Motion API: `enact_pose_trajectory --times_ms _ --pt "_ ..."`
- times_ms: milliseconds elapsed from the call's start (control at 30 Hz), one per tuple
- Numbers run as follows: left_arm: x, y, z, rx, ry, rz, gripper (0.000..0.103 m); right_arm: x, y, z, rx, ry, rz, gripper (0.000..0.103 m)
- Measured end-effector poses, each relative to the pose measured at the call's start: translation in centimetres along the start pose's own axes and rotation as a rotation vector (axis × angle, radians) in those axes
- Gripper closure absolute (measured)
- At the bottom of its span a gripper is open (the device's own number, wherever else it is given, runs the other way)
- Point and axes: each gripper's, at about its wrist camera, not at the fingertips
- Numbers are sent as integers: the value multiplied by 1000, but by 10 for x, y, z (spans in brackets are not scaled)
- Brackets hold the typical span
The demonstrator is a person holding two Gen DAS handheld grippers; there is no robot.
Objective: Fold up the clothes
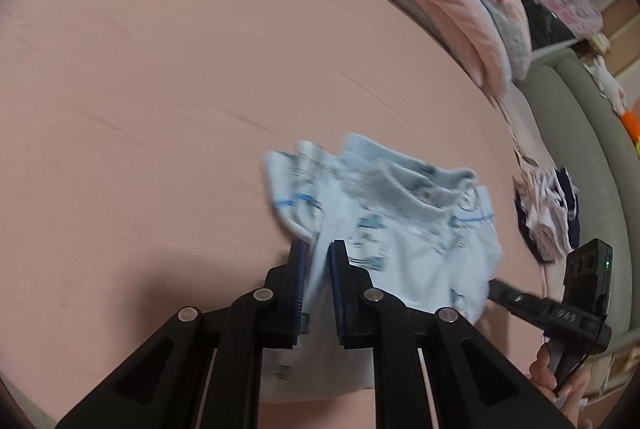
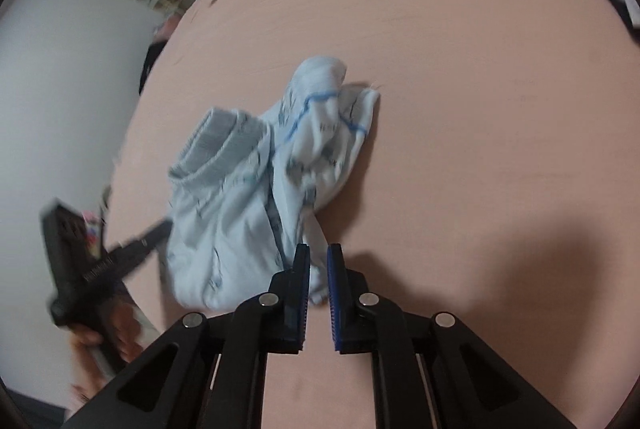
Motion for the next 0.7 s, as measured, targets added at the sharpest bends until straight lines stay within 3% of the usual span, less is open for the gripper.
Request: enact_pose_trajectory --times_ms 33,67,100,167,200,233,300,333,367,400,500,700 --pt "1 1 5 -13 -16 1 92 5 2 0 -7 0 -6 64" --pt "4 2 6 -23 -22 5 88 10 5 1 -14 0 -12 45" --pt "7 2 7 -35 -29 9 85 15 8 0 -16 4 -12 42" --pt "7 -1 14 -73 -33 19 56 23 19 -1 -8 23 6 42" --pt "8 1 13 -101 -42 19 49 26 26 -1 3 33 11 42" --pt "9 2 11 -128 -50 20 44 28 34 -1 24 42 13 42" --pt "9 12 5 -129 -23 42 44 27 53 5 77 30 7 43" --pt "9 18 2 -115 5 60 55 26 62 8 90 6 11 51" --pt "7 24 -2 -81 47 83 90 25 69 11 91 -12 16 89" --pt "5 26 -8 -67 70 90 95 23 73 14 76 -22 20 94" --pt "2 16 -28 -65 142 70 96 18 73 22 40 -61 5 95" --pt "-16 -7 -69 -195 204 73 96 -5 6 20 38 -60 -91 95"
Point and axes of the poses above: each gripper's, at about its wrist camera, not at the fingertips, and y roughly the way its jaws point, z to its left, x to its top, and after that the axes turned 7 degrees about x, right-handed
